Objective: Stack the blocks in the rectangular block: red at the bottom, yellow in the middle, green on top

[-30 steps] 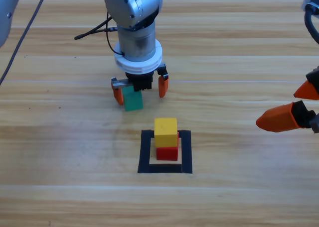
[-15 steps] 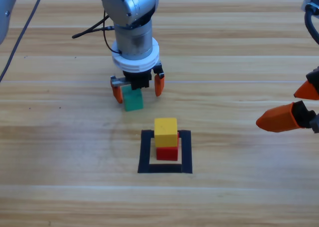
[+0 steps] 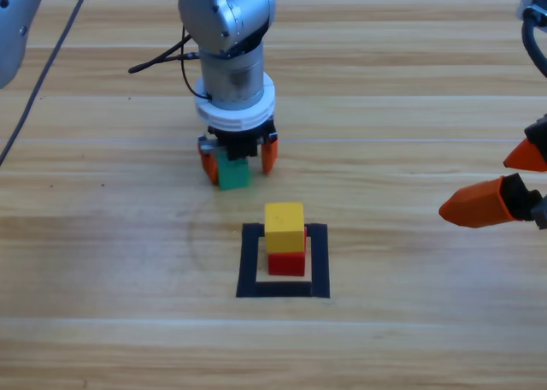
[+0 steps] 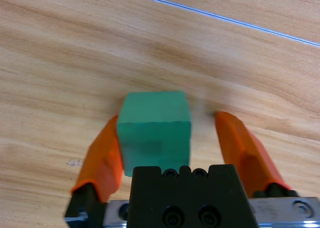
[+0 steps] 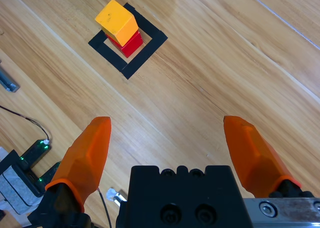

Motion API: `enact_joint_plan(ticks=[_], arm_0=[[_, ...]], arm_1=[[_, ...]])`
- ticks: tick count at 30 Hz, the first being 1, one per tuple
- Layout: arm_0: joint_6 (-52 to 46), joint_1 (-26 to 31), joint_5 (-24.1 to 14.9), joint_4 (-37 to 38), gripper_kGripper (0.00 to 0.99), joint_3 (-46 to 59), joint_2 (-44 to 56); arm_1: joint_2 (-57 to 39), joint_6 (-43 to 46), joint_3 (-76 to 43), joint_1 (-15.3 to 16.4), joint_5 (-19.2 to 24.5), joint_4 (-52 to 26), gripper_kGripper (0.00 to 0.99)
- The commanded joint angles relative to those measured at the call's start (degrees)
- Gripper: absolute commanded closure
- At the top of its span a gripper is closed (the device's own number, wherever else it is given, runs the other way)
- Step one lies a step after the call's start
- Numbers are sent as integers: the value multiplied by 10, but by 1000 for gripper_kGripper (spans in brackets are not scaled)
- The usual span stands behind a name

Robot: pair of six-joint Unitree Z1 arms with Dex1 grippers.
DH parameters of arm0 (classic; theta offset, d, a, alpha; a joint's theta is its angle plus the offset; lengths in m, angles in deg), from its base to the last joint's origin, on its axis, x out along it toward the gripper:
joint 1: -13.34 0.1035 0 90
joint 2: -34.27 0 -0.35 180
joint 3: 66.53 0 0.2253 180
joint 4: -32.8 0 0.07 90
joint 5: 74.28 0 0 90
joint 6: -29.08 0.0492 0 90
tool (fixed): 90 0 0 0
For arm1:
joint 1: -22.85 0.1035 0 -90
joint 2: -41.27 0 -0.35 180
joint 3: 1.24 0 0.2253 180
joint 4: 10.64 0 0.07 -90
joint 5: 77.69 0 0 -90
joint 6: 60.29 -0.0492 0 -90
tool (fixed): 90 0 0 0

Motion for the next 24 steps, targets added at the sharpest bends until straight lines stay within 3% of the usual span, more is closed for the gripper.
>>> enact_joint_plan(ticks=[1,5,10,18,24], arm_0=[[13,8,8,12,387,7,-41],[27,5,7,11,587,6,-36],[74,5,0,3,959,13,7],[233,5,42,-4,990,-12,97],[312,-5,63,-54,990,-23,137]], arm_1=[[13,2,-19,15,0,-8,2],[15,3,-19,15,-1,-8,2],[16,3,-19,15,-1,-8,2],[16,3,-20,15,-2,-8,2],[16,3,-19,15,-2,-8,2]])
